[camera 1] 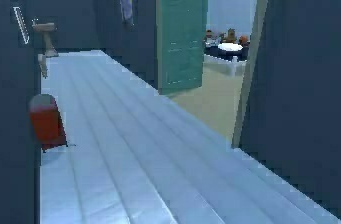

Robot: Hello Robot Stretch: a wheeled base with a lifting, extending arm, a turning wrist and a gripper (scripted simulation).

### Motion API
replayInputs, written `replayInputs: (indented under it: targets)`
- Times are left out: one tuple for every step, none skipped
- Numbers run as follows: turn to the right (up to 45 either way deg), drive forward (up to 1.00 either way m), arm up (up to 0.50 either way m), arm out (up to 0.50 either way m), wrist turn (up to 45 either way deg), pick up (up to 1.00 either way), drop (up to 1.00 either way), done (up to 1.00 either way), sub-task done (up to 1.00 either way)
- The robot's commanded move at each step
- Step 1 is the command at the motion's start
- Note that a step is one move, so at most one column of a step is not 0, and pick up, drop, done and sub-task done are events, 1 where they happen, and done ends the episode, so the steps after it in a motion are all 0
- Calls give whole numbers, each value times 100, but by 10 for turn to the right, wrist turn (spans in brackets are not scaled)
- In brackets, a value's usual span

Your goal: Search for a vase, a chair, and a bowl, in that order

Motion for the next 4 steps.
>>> replayInputs:
  targets:
    - [450,0,0,0,0,0,0,0,0]
    - [150,0,0,0,0,0,0,0,0]
    - [0,25,0,0,0,0,0,0,0]
    - [-450,0,0,0,0,0,0,0,0]
